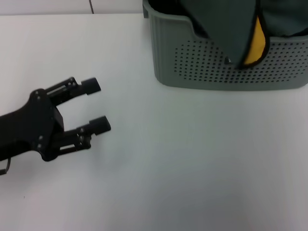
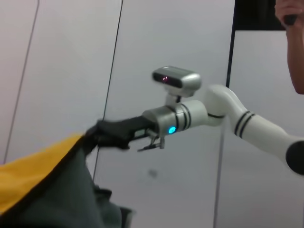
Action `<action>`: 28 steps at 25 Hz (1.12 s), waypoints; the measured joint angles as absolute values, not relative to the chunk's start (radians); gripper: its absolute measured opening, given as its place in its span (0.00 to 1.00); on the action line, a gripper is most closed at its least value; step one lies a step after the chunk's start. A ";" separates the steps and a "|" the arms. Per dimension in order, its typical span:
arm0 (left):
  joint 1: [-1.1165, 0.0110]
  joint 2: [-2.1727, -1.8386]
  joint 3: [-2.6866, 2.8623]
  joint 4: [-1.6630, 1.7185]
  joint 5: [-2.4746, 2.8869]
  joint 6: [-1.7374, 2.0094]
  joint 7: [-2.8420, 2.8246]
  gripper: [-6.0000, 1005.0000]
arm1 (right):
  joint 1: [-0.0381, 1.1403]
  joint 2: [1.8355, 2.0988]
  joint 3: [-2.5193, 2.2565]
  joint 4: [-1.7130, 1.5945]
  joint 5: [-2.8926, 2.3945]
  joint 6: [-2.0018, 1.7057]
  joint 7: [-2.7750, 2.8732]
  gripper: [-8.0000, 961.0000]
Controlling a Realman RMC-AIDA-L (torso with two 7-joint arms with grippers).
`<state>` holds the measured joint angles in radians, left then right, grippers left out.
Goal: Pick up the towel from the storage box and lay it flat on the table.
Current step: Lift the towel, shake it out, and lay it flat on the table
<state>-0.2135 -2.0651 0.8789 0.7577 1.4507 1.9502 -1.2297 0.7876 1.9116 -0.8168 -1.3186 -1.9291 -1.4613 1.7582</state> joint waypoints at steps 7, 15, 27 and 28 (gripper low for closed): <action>-0.218 -2.078 0.858 0.751 1.340 1.945 -1.191 0.80 | 0.795 1.822 -0.777 -1.338 -1.611 -1.525 1.788 0.02; -0.285 -2.100 0.850 0.633 1.264 1.946 -0.992 0.80 | 0.796 1.770 -0.755 -1.412 -1.394 -1.565 1.888 0.02; -0.406 -2.108 1.177 0.245 0.952 1.950 -0.160 0.80 | 0.901 1.801 -0.815 -1.422 -1.413 -1.535 1.952 0.02; -0.406 -2.108 1.210 0.228 0.915 1.950 -0.096 0.80 | 0.912 1.804 -0.824 -1.417 -1.425 -1.531 1.953 0.02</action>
